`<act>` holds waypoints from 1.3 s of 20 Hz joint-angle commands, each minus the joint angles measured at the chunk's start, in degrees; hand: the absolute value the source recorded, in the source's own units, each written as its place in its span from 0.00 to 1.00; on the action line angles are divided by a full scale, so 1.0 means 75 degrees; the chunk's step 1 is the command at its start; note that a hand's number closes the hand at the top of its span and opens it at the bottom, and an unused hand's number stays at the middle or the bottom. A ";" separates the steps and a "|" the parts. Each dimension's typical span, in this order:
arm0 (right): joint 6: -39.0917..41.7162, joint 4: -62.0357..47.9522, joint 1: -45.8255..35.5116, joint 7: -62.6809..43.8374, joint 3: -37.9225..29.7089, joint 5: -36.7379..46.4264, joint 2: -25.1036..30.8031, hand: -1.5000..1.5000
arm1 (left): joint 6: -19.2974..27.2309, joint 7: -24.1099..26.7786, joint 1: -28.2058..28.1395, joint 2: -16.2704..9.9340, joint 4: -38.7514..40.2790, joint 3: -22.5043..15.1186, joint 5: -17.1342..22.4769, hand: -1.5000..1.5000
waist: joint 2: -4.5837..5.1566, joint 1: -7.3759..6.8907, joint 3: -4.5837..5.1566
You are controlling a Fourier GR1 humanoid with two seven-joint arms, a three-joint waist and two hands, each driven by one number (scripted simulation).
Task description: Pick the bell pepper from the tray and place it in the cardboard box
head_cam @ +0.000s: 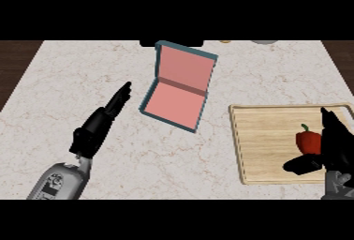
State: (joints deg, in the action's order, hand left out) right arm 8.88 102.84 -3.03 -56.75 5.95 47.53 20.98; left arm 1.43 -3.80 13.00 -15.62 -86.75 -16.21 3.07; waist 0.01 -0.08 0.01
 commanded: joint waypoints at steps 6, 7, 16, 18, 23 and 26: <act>-0.0518 -0.1105 0.0086 0.1122 -0.0547 0.0451 -0.0248 0.00 | -0.0654 -0.0236 0.0340 0.0330 0.0124 0.0727 -0.0154 0.50 | -0.0001 0.0028 -0.0001; -0.0591 -0.0997 0.0166 0.1114 -0.0536 0.0562 -0.0332 0.00 | -0.0612 -0.0092 0.0244 0.0331 0.0249 0.0856 -0.0265 0.50 | -0.0002 0.0028 -0.0001; -0.0293 -0.1925 -0.0333 0.1298 -0.0752 0.0847 -0.0675 0.00 | -0.0604 -0.0090 -0.0250 0.0971 -0.0263 0.0552 -0.1031 0.50 | -0.0001 0.0003 -0.0001; -0.0016 -0.1480 -0.0119 0.1113 -0.0682 0.0807 -0.0833 0.00 | -0.1156 0.0063 -0.0418 0.0628 -0.0255 0.1025 -0.0688 0.50 | -0.0005 0.0014 0.0000; -0.0561 -0.2178 0.0088 0.1766 -0.0884 0.0928 -0.0938 0.00 | -0.1250 0.0003 -0.0132 0.0827 0.0062 0.1246 -0.0875 0.50 | -0.0003 0.0023 -0.0001; -0.0476 -0.2517 -0.0138 0.1690 -0.0977 0.0937 -0.1021 0.00 | -0.0804 0.0230 -0.0706 0.1281 -0.0243 0.0709 -0.1436 0.50 | -0.0004 0.0010 -0.0001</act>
State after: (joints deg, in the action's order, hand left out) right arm 6.74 85.81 -5.37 -45.51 -0.86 54.23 14.40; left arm -5.78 -3.80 10.47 -8.13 -87.84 -9.27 -5.09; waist -0.01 -0.01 0.01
